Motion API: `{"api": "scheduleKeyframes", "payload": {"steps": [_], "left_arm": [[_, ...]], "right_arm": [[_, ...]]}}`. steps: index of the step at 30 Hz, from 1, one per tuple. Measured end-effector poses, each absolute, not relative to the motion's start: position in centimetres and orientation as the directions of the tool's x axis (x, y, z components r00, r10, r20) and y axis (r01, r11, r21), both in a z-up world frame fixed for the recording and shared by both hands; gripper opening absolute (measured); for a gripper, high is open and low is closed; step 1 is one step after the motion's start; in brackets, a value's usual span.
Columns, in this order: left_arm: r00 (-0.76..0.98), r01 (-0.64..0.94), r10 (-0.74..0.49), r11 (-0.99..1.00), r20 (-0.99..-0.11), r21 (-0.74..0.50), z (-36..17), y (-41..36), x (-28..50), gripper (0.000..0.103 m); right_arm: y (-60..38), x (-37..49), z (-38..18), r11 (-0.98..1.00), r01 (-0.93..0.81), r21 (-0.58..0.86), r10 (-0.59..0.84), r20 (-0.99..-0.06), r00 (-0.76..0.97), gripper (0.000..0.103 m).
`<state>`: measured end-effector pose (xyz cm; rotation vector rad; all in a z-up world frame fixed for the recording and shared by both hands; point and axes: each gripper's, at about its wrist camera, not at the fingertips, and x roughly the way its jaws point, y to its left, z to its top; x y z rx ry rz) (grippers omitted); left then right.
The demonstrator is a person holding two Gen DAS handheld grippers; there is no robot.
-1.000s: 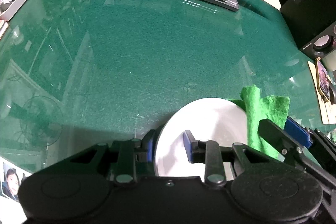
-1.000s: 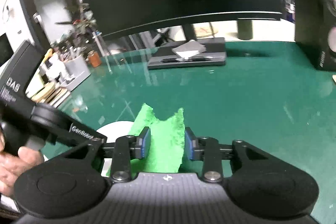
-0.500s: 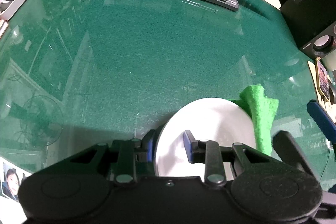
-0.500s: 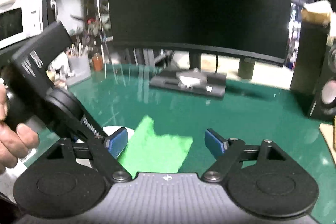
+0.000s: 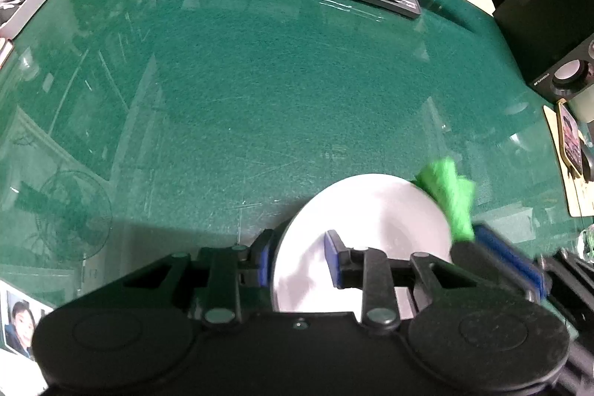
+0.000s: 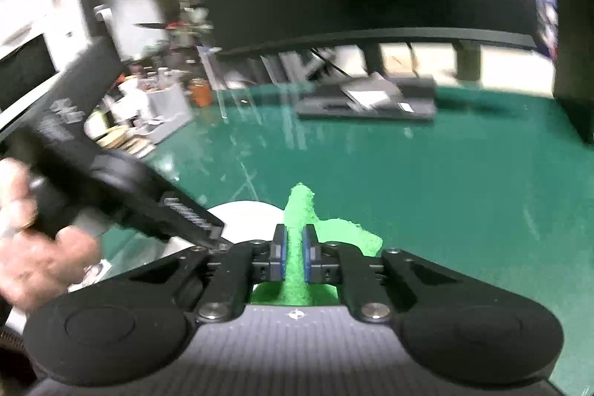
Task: Clean bowl
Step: 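Sweep the cloth across the white plate with the right gripper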
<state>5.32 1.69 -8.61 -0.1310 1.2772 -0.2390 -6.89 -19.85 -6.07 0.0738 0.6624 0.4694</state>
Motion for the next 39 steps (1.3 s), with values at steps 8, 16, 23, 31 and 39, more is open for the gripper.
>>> {"api": "scheduleKeyframes", "payload": {"steps": [8,16,23,31,39], "left_arm": [[0.263,0.093,-0.269,0.963,-0.927,-0.253,-8.7,2.0,5.4,0.035],[0.246,0.057,-0.297,0.955,-0.923,-0.293,-8.8,2.6,5.5,0.034],[0.240,0.101,-0.252,0.967,-0.938,-0.234,-8.5,1.8,5.4,0.023],[0.240,0.104,-0.257,0.966,-0.936,-0.238,-8.5,1.9,5.4,0.023],[0.255,0.082,-0.243,0.970,-0.936,-0.230,-8.6,1.6,5.5,0.023]], "right_arm": [[-19.7,-6.7,-5.7,0.857,-0.438,0.272,0.511,-0.565,0.648,0.055],[-21.2,-6.9,-5.4,0.827,-0.425,0.369,0.562,-0.527,0.637,0.067],[-21.8,-6.2,-5.3,0.898,-0.332,0.288,0.440,-0.584,0.682,0.026],[-19.6,-3.8,-7.5,0.931,-0.300,0.206,0.358,-0.675,0.645,0.011],[-18.9,-2.6,-7.4,0.935,-0.318,0.158,0.334,-0.695,0.636,0.013]]}}
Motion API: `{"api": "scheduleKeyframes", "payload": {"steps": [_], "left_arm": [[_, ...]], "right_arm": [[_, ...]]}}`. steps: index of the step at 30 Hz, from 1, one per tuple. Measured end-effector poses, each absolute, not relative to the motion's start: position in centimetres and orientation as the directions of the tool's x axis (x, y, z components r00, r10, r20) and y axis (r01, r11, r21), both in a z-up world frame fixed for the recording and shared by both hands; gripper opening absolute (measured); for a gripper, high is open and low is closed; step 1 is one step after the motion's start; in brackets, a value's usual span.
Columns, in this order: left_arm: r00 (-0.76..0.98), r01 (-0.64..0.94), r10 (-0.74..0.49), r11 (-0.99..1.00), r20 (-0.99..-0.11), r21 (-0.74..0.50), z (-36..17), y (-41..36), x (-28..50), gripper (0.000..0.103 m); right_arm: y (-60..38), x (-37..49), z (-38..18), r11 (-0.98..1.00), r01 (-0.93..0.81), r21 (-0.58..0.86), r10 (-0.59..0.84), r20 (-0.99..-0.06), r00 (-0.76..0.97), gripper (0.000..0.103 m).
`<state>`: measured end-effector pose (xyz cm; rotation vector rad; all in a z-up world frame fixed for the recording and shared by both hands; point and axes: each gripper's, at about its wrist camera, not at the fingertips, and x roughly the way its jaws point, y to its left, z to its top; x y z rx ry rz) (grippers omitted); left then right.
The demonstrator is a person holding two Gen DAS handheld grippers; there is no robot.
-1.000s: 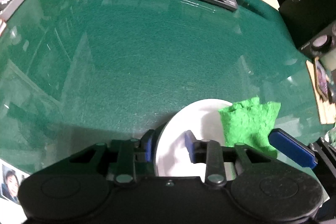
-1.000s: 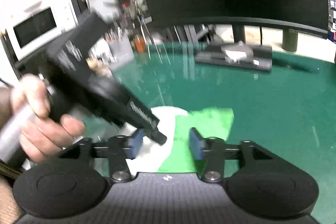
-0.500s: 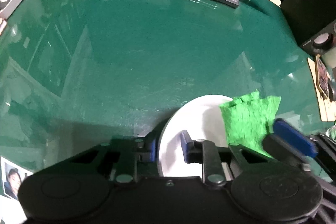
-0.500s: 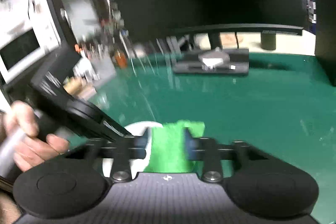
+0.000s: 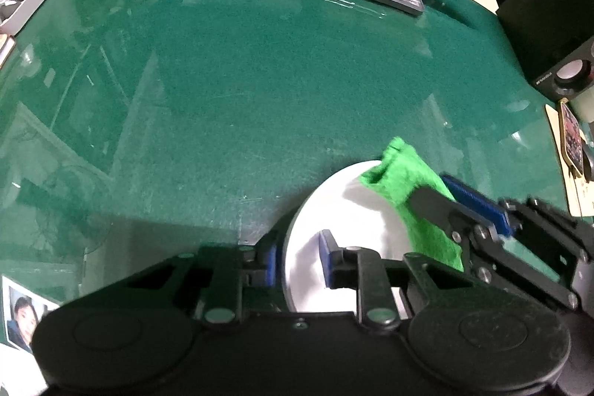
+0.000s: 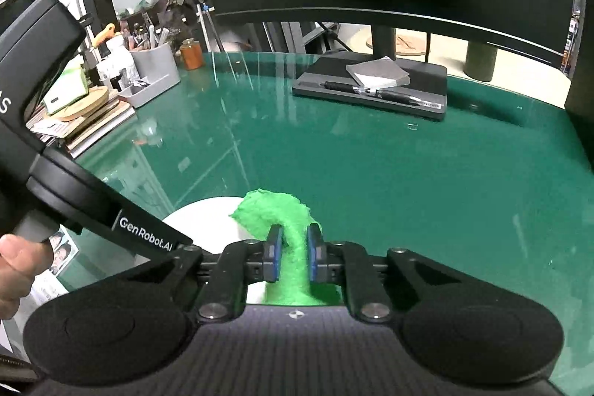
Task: Clean bowl
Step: 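Sweep the cloth across the white plate with the right gripper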
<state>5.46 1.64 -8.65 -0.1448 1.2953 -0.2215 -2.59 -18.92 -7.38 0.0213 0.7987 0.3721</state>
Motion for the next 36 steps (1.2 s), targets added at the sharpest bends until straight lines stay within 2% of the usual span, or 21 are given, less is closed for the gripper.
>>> {"api": "scheduleKeyframes", "payload": {"steps": [6,16,23,30,33,36], "left_arm": [[0.259,0.078,-0.245,0.969,-0.934,-0.233,-8.8,1.5,5.6,0.023],[0.256,0.078,-0.243,0.970,-0.936,-0.230,-8.7,1.6,5.6,0.024],[0.255,0.074,-0.252,0.968,-0.934,-0.241,-8.8,1.6,5.8,0.027],[0.255,0.083,-0.242,0.970,-0.936,-0.228,-8.7,1.6,5.6,0.028],[0.257,0.077,-0.238,0.971,-0.937,-0.226,-8.7,1.6,5.6,0.028],[0.255,0.072,-0.244,0.970,-0.936,-0.233,-8.8,1.7,5.6,0.028]], "right_arm": [[-19.8,-5.1,-6.9,0.940,-0.295,0.171,0.323,-0.721,0.613,0.014],[-17.8,-1.7,-7.2,0.943,-0.310,0.125,0.302,-0.713,0.633,0.017],[-19.2,-4.8,-6.9,0.943,-0.282,0.179,0.316,-0.751,0.579,0.016],[-18.7,-2.5,-7.5,0.946,-0.263,0.190,0.316,-0.729,0.608,0.015],[-17.7,-1.7,-7.6,0.949,-0.276,0.150,0.296,-0.720,0.628,0.019],[-18.3,-2.2,-7.5,0.949,-0.263,0.175,0.305,-0.727,0.615,0.017]]}}
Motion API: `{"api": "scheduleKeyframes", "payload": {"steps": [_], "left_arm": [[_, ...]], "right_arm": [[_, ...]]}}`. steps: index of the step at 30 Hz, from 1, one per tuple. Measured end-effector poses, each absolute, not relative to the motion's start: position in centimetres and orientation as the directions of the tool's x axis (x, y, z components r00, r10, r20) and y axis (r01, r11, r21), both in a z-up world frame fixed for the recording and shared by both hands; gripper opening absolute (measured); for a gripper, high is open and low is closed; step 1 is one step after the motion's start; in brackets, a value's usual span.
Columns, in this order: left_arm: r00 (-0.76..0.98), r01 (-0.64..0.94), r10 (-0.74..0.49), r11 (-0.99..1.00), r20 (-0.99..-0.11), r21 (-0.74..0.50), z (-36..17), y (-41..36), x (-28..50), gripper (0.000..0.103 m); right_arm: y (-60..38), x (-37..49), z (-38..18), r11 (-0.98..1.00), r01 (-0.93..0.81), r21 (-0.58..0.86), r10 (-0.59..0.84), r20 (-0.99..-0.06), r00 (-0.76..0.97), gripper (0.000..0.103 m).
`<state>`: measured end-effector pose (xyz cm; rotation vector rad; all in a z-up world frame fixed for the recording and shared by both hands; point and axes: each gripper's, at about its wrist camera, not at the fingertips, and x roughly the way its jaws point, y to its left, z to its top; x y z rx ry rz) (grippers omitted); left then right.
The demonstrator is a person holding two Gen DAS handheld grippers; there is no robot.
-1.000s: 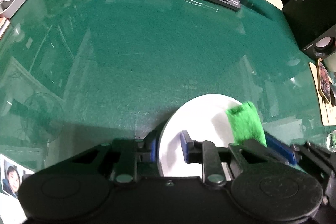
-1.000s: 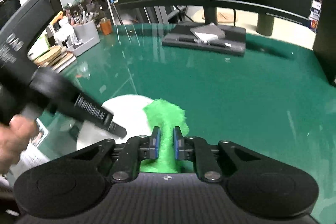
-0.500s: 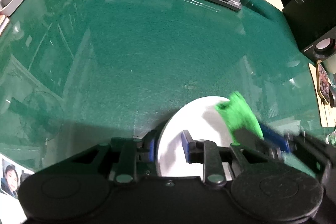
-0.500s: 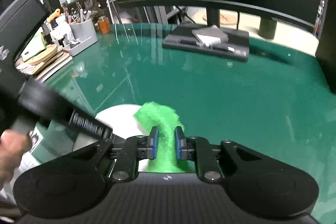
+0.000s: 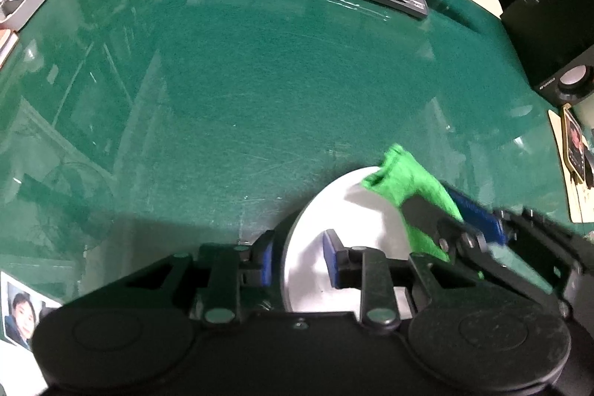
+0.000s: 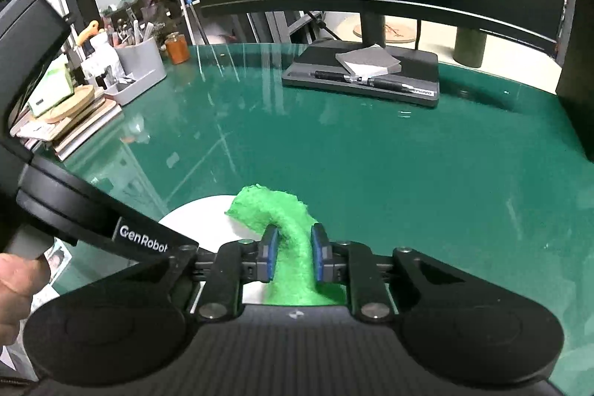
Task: Clean bowl
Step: 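Sweep the cloth across the white plate with the right gripper, then keep wiping the plate rim with the cloth while the left gripper holds the plate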
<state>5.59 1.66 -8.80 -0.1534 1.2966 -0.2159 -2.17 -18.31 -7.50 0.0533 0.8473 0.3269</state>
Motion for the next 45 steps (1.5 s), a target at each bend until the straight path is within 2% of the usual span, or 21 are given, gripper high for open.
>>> {"api": "scheduleKeyframes", "payload": {"steps": [8,13,16,21,26,32,39,40,42,45], "left_arm": [[0.259,0.078,-0.244,0.970,-0.935,-0.232,-8.8,1.7,5.4,0.029],[0.241,0.092,-0.242,0.970,-0.940,-0.226,-8.7,1.4,4.9,0.029],[0.231,0.110,-0.228,0.972,-0.946,-0.208,-8.6,1.1,4.5,0.029],[0.262,0.108,-0.173,0.983,-0.950,-0.149,-8.4,0.9,5.8,0.028],[0.263,0.078,-0.177,0.984,-0.948,-0.162,-8.5,1.1,6.6,0.025],[0.266,0.059,-0.177,0.984,-0.948,-0.167,-8.6,1.1,6.6,0.024],[0.262,0.048,-0.185,0.983,-0.947,-0.178,-8.7,1.5,6.4,0.028],[0.263,0.047,-0.185,0.983,-0.947,-0.179,-8.7,1.5,6.4,0.028],[0.264,0.048,-0.186,0.983,-0.946,-0.180,-8.7,1.6,6.3,0.028],[0.268,0.053,-0.179,0.984,-0.947,-0.171,-8.6,1.4,6.2,0.028]], "right_arm": [[-19.4,-5.2,-6.8,0.948,-0.233,0.215,0.314,-0.741,0.593,0.016],[-18.9,-2.1,-8.0,0.947,-0.237,0.218,0.319,-0.723,0.613,0.016],[-18.2,-0.8,-8.1,0.944,-0.268,0.193,0.322,-0.716,0.619,0.020],[-18.1,-0.2,-8.0,0.935,-0.293,0.201,0.344,-0.717,0.606,0.017],[-18.3,-0.3,-7.9,0.934,-0.277,0.224,0.351,-0.712,0.608,0.017],[-19.1,-1.7,-7.7,0.938,-0.232,0.258,0.346,-0.732,0.586,0.019],[-19.4,-4.1,-6.9,0.937,-0.232,0.261,0.348,-0.740,0.576,0.031],[-19.6,-3.9,-6.9,0.942,-0.220,0.255,0.336,-0.737,0.587,0.030],[-19.8,-3.1,-7.0,0.945,-0.206,0.255,0.328,-0.735,0.594,0.020],[-19.5,-2.0,-7.2,0.947,-0.215,0.240,0.322,-0.728,0.605,0.019]]}}
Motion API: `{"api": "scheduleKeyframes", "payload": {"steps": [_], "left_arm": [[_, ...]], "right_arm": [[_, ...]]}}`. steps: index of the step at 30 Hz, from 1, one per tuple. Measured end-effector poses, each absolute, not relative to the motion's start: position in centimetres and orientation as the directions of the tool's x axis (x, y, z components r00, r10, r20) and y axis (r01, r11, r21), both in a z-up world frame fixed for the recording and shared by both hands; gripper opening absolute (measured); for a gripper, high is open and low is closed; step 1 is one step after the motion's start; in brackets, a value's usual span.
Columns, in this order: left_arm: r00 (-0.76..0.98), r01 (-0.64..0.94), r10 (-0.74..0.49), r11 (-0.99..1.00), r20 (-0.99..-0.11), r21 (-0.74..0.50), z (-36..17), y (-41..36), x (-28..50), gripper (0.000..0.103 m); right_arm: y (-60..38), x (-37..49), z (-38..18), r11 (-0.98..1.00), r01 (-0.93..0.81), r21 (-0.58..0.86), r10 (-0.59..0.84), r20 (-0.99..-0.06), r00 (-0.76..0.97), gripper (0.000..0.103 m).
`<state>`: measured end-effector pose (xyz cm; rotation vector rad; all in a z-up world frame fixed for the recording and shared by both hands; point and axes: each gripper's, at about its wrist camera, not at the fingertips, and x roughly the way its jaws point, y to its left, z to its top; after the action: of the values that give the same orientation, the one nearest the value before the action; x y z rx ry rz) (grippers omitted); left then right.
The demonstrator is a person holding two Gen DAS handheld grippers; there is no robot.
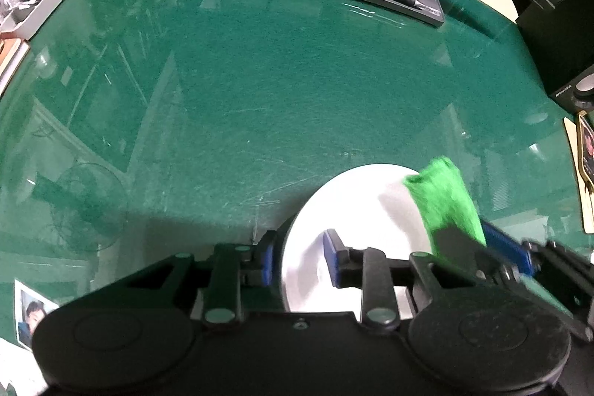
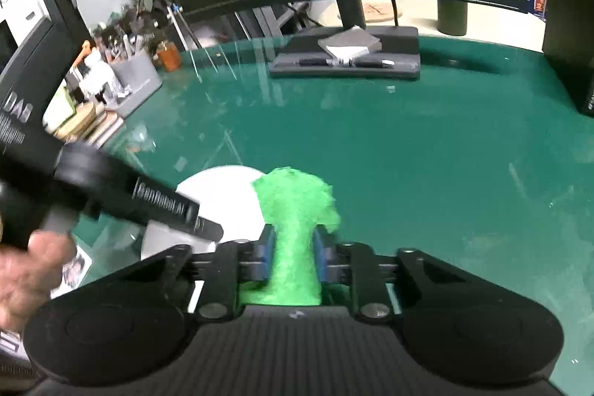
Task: Clean bowl
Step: 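Keep wiping the plate rim with the cloth while the left gripper holds the plate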
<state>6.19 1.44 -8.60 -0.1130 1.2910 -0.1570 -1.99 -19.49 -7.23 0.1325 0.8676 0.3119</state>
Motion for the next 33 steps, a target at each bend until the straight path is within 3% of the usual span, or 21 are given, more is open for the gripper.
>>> {"api": "scheduleKeyframes", "payload": {"steps": [8,14,17,26,33], "left_arm": [[0.268,0.055,-0.194,0.981,-0.944,-0.186,-8.7,1.4,6.2,0.031],[0.256,0.098,-0.191,0.980,-0.948,-0.171,-8.4,1.1,4.9,0.027],[0.245,0.157,-0.167,0.979,-0.955,-0.131,-8.2,0.5,4.3,0.026],[0.308,0.237,-0.131,0.970,-0.942,-0.057,-7.8,-0.5,7.2,0.026],[0.302,0.145,-0.127,0.986,-0.945,-0.086,-8.1,-0.3,7.3,0.023]], "right_arm": [[-19.0,-4.5,-7.1,0.940,-0.231,0.251,0.340,-0.749,0.569,0.021],[-18.7,-1.7,-7.9,0.944,-0.238,0.229,0.328,-0.742,0.585,0.012],[-17.8,0.1,-8.0,0.939,-0.286,0.189,0.328,-0.737,0.591,0.016],[-17.9,0.4,-7.8,0.922,-0.333,0.199,0.366,-0.732,0.575,0.013],[-18.5,0.1,-7.7,0.939,-0.275,0.205,0.332,-0.741,0.583,0.017]]}}
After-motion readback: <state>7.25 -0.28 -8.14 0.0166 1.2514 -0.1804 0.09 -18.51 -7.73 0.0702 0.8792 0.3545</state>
